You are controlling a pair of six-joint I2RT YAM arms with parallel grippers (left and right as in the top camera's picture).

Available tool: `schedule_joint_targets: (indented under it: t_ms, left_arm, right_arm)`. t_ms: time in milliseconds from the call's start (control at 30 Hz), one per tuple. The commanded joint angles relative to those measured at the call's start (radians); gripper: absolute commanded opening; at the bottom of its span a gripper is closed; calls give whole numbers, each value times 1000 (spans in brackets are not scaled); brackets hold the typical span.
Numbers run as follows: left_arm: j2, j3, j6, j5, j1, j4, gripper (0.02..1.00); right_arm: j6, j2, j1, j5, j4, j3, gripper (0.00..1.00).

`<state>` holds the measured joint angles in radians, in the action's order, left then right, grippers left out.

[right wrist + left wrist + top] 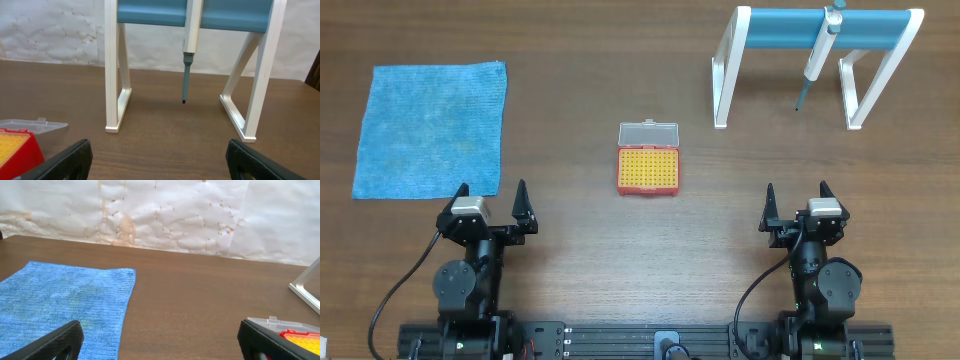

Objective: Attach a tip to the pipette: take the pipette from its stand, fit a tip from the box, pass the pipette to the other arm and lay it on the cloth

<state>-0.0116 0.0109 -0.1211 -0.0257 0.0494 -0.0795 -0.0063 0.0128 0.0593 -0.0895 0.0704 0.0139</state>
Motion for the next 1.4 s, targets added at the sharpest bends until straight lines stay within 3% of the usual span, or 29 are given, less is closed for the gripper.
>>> schedule_joint_targets:
  t_ms: [33, 1133, 1400]
  left_arm:
    - [6, -5, 9, 15, -4, -1, 998]
    - [6, -5, 9, 15, -4, -1, 996]
    - [6, -5, 9, 15, -4, 0, 996]
  right_arm:
    - [-11, -12, 6, -12, -6, -10, 866]
    - [-9, -12, 6, -12, -8, -10, 866]
    - [32, 37, 7, -11, -31, 1, 866]
